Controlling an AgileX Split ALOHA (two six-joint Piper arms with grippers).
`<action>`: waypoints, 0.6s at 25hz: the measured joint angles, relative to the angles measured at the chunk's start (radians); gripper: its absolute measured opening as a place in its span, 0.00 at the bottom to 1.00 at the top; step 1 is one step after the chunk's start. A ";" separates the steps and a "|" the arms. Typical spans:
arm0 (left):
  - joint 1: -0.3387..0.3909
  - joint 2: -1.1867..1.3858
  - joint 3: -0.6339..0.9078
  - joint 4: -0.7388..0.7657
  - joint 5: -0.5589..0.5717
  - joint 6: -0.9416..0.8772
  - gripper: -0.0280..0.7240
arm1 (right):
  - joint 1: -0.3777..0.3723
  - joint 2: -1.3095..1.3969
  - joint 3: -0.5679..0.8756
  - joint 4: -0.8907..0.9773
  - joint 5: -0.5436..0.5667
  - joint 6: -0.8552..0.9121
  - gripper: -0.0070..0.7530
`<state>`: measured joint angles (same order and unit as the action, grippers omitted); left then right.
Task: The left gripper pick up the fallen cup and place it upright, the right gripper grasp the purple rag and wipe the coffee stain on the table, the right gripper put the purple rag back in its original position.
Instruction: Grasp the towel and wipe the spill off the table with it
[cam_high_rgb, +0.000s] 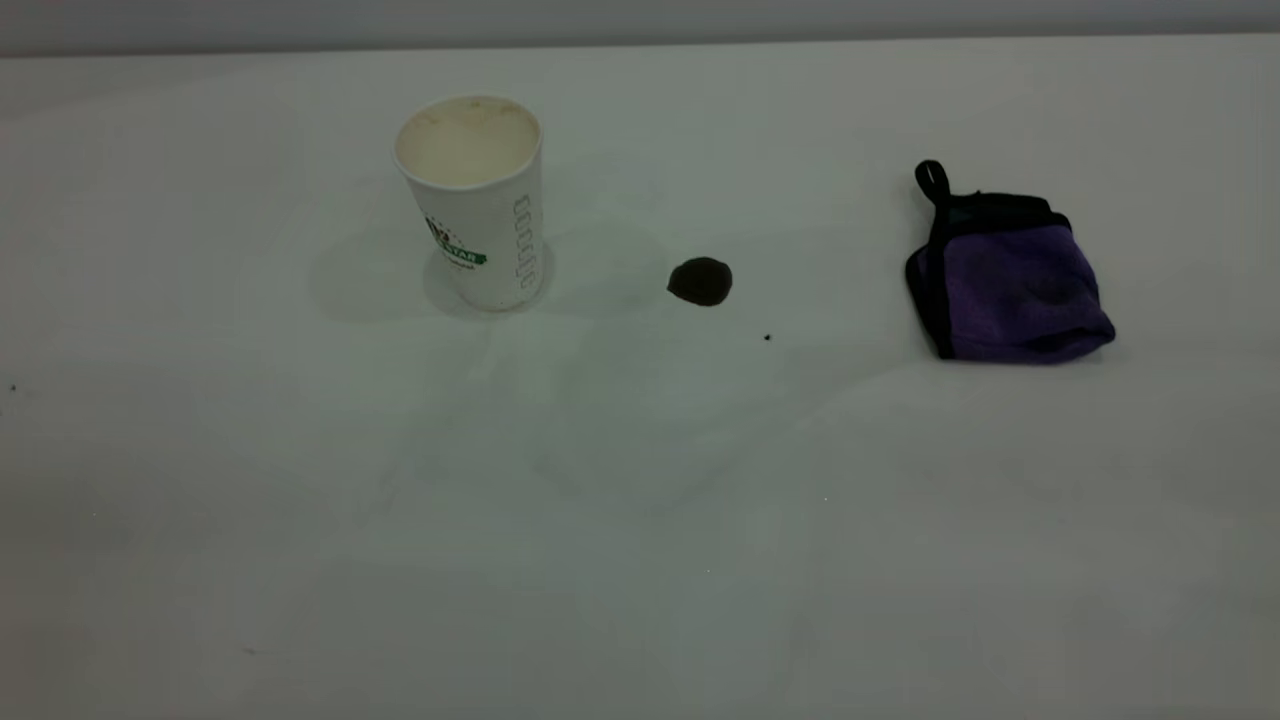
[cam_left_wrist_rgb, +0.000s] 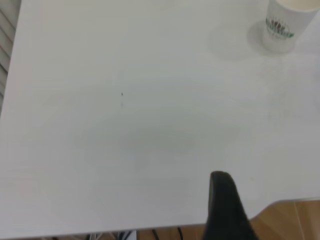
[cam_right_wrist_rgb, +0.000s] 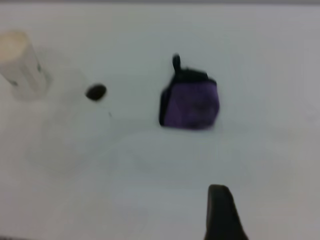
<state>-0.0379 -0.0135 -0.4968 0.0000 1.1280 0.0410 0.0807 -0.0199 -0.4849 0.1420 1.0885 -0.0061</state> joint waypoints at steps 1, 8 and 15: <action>0.001 -0.005 0.000 0.000 0.003 0.000 0.71 | 0.000 0.008 -0.009 0.015 -0.025 0.000 0.68; 0.009 -0.007 0.000 0.000 0.005 0.000 0.71 | 0.000 0.289 -0.063 0.089 -0.192 -0.115 0.70; 0.010 -0.008 0.000 0.000 0.005 0.000 0.71 | 0.000 0.735 -0.091 0.255 -0.300 -0.396 0.74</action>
<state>-0.0282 -0.0215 -0.4968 0.0000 1.1329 0.0410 0.0807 0.7149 -0.5758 0.3971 0.7882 -0.4022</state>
